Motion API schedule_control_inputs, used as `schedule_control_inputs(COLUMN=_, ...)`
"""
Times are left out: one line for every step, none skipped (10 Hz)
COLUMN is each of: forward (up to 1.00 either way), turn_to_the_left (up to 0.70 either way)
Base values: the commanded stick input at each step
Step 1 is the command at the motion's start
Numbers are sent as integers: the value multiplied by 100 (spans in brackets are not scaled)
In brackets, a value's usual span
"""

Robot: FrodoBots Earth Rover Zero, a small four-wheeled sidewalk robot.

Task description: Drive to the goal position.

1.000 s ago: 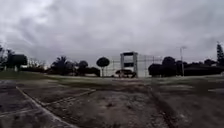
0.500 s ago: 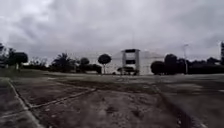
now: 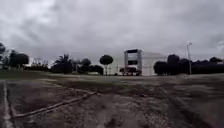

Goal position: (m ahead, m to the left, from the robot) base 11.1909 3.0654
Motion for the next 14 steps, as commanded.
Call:
schedule_control_inputs(forward=70, turn_to_the_left=0)
schedule_control_inputs(forward=70, turn_to_the_left=0)
schedule_control_inputs(forward=70, turn_to_the_left=0)
schedule_control_inputs(forward=70, turn_to_the_left=0)
schedule_control_inputs(forward=70, turn_to_the_left=0)
schedule_control_inputs(forward=70, turn_to_the_left=0)
schedule_control_inputs(forward=70, turn_to_the_left=0)
schedule_control_inputs(forward=70, turn_to_the_left=0)
schedule_control_inputs(forward=70, turn_to_the_left=0)
schedule_control_inputs(forward=70, turn_to_the_left=0)
schedule_control_inputs(forward=70, turn_to_the_left=0)
schedule_control_inputs(forward=70, turn_to_the_left=0)
schedule_control_inputs(forward=70, turn_to_the_left=0)
schedule_control_inputs(forward=70, turn_to_the_left=0)
